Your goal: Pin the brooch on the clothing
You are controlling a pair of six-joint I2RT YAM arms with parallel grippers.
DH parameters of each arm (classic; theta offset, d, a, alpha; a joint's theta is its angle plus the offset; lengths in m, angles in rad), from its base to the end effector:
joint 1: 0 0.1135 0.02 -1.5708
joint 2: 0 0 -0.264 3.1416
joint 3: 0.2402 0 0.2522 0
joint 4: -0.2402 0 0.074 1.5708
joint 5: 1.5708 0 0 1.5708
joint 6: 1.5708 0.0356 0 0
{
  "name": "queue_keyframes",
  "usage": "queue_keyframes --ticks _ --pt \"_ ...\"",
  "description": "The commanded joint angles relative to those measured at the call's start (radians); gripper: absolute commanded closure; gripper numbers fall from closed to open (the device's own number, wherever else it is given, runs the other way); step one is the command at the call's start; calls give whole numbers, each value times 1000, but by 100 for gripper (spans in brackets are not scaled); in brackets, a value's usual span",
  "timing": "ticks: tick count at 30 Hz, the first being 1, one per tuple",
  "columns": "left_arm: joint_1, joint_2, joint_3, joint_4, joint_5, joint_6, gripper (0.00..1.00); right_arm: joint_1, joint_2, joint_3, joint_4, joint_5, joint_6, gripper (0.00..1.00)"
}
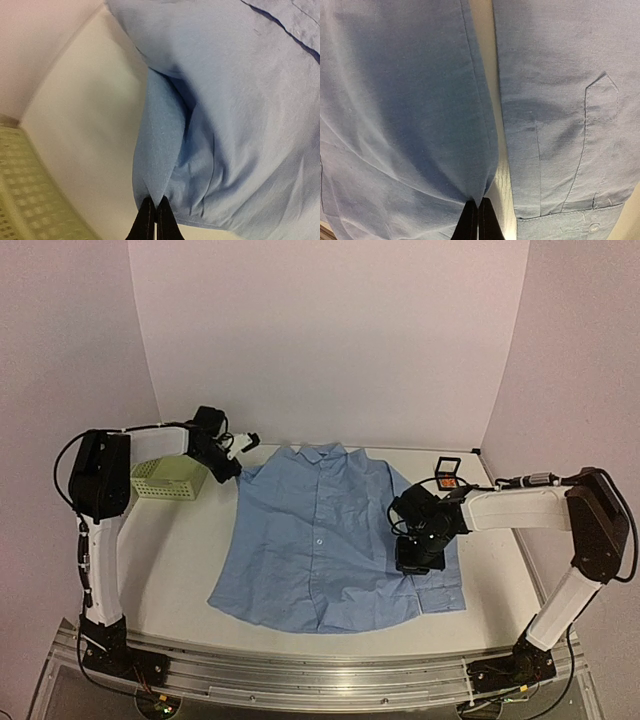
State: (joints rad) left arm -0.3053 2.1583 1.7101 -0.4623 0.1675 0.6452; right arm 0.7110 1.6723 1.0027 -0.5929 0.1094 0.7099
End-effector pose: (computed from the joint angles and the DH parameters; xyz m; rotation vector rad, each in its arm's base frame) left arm 0.4560 -0.1499 0.1950 1.1902 2.1580 -0.0610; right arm 0.2369 0.1989 0.1669 0.0226 2.8324 0.1694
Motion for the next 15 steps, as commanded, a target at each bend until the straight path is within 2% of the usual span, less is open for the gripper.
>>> queue_keyframes --ticks 1,8,11,15 --pt "20 -193 66 74 -181 81 100 -8 -27 6 -34 14 -26 100" --pt "15 -283 64 10 -275 136 100 -12 -43 -20 -38 12 -30 100" --pt "-18 -329 23 -31 -249 135 100 -12 -38 -8 -34 -15 -44 100" --pt "-123 -341 -28 -75 -186 98 100 -13 -24 30 -38 -28 -69 100"
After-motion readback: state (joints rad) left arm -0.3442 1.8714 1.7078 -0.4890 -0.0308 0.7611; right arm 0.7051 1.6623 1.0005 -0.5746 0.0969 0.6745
